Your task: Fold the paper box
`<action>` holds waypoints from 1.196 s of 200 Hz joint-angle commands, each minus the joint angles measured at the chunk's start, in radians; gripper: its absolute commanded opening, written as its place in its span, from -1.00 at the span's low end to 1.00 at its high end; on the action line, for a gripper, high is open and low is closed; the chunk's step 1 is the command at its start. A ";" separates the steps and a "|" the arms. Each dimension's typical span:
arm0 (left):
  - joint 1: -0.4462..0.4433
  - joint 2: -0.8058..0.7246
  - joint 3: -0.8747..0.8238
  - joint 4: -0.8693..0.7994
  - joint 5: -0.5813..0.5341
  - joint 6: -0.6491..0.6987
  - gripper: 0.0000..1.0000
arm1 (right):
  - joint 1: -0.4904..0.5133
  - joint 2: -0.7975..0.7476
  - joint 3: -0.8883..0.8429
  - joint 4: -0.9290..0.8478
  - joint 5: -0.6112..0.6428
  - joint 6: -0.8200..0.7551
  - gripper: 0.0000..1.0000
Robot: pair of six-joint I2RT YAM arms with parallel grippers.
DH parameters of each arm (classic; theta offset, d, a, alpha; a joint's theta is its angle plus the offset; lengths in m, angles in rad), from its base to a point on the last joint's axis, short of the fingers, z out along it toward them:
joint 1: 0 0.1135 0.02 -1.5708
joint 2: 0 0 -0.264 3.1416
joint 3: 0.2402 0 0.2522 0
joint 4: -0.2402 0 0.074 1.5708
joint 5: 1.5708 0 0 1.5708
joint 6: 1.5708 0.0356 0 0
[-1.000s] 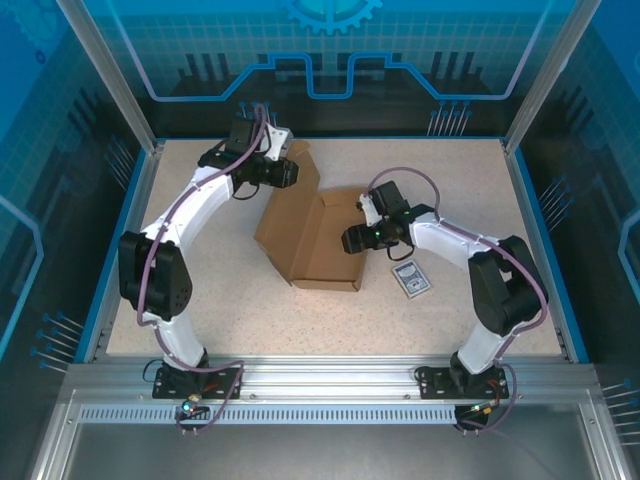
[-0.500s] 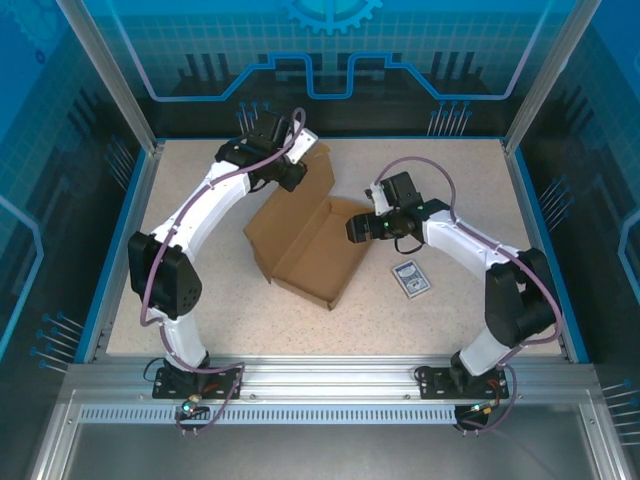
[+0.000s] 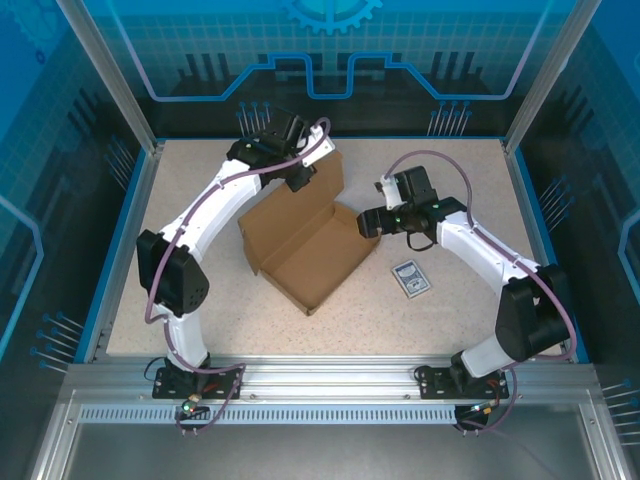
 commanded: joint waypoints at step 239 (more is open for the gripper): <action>-0.005 0.003 0.021 -0.009 -0.001 0.014 -0.61 | 0.053 0.566 0.408 -0.065 0.058 -0.527 -0.27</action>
